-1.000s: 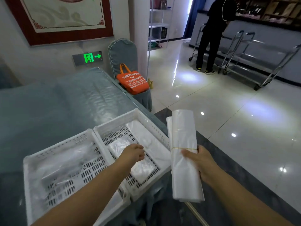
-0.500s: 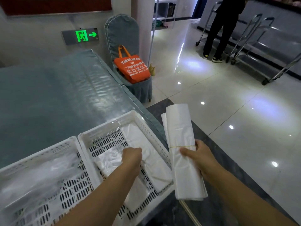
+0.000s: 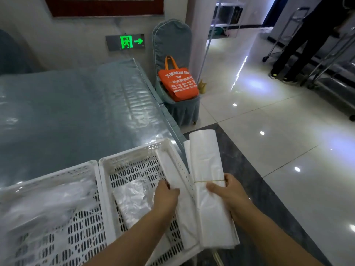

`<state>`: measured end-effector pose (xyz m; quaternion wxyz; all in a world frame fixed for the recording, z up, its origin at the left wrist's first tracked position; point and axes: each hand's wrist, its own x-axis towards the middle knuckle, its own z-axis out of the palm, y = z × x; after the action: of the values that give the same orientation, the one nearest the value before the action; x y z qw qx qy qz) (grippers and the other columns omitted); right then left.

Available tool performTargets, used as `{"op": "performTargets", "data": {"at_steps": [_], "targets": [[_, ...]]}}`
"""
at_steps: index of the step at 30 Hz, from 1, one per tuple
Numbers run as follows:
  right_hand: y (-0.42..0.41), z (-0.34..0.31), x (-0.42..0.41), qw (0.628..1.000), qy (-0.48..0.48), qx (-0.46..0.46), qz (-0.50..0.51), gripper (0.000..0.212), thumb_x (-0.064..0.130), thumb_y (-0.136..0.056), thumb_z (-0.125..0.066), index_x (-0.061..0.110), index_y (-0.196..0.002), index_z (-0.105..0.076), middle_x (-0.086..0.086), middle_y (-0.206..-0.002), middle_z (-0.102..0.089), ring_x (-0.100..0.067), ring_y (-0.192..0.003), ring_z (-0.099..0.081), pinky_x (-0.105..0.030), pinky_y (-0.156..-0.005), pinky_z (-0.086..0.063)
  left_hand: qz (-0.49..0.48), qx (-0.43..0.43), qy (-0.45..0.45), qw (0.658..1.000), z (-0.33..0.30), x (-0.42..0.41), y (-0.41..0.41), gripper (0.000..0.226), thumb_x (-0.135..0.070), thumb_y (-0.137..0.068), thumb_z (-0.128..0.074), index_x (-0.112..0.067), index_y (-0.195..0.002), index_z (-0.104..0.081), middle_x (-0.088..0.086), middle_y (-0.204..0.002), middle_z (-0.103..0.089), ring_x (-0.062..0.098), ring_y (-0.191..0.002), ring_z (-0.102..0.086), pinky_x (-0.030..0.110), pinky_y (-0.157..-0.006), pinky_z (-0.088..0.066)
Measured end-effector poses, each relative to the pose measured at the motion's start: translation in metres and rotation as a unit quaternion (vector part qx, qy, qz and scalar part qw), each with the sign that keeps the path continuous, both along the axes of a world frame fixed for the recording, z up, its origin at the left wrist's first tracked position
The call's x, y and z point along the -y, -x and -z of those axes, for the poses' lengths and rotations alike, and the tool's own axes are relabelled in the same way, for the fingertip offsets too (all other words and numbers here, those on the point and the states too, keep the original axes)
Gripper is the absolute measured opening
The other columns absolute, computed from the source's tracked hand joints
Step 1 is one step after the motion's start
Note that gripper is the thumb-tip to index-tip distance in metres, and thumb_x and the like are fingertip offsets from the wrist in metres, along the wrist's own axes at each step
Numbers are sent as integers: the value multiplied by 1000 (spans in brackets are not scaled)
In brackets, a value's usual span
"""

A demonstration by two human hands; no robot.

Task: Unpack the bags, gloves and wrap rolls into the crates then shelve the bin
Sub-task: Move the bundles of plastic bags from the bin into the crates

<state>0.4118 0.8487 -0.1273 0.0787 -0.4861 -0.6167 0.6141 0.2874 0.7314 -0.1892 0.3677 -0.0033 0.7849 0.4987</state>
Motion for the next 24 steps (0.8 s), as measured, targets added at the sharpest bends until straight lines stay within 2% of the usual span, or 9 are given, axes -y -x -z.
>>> {"op": "performTargets", "data": {"at_steps": [4, 8, 10, 13, 17, 19, 20, 22, 24], "targets": [[12, -1, 4, 999, 1, -14, -29, 37, 21, -74, -76, 25, -98, -49, 2, -99, -63, -14, -85, -64, -24, -61, -51, -58, -37, -35, 997, -18, 15, 5, 25, -3, -78, -49, -18, -98, -53, 4, -93, -64, 18, -79, -60, 33, -69, -51], [39, 7, 20, 996, -19, -24, -87, 34, 17, -76, -75, 24, -98, -50, 6, -96, -64, -8, -84, -64, -20, -64, -52, -131, -79, -40, 987, -34, 60, 38, 27, -9, -82, -51, -18, -108, -51, 0, -91, -62, 21, -78, -61, 29, -58, -48], [55, 18, 32, 993, -31, -29, -109, 35, 12, -76, -74, 22, -99, -50, 4, -95, -63, -6, -83, -62, -16, -65, -51, -165, -79, -59, 981, -40, 85, 52, 26, -9, -82, -52, -16, -107, -54, 6, -93, -65, 26, -80, -63, 31, -59, -50], [72, 36, 48, 989, -59, -8, -135, 37, 14, -76, -72, 23, -102, -48, 6, -95, -60, -7, -83, -60, -25, -74, -51, -208, -52, -107, 971, -44, 108, 58, 27, -3, -80, -54, -13, -105, -57, 10, -94, -67, 29, -81, -64, 34, -63, -51], [75, 54, 59, 978, -109, 36, -176, 35, 19, -79, -67, 33, -100, -43, 21, -87, -52, 4, -78, -53, -11, -58, -39, -221, -14, -134, 966, -38, 117, 52, 25, -4, -80, -58, -13, -103, -59, 8, -94, -70, 29, -82, -66, 36, -64, -51], [72, 57, 61, 966, -161, 67, -192, 33, 19, -83, -62, 30, -107, -43, 17, -98, -52, -4, -83, -55, -9, -57, -34, -219, -7, -142, 965, -34, 119, 49, 25, -5, -79, -59, -16, -101, -60, 7, -95, -70, 29, -84, -67, 39, -67, -53], [71, 56, 62, 947, -220, 95, -212, 37, 17, -85, -60, 25, -116, -42, 9, -111, -51, -8, -87, -54, -12, -61, -38, -220, -4, -145, 965, -34, 119, 49, 24, -6, -79, -60, -16, -100, -60, 7, -96, -70, 29, -85, -67, 40, -68, -53], [67, 56, 65, 878, -377, 139, -259, 53, 7, -87, -55, 13, -135, -32, -4, -137, -39, -16, -105, -51, -21, -81, -46, -224, -1, -154, 962, -34, 120, 50, 23, -5, -79, -60, -16, -99, -60, 6, -95, -70, 28, -85, -67, 38, -66, -53], [64, 56, 70, 805, -499, 123, -295, 64, 5, -86, -57, 10, -143, -27, -13, -148, -31, -26, -131, -39, -30, -105, -37, -229, -2, -157, 961, -37, 121, 53, 22, -4, -80, -59, -14, -100, -59, 7, -96, -69, 28, -84, -66, 36, -63, -52]]}}
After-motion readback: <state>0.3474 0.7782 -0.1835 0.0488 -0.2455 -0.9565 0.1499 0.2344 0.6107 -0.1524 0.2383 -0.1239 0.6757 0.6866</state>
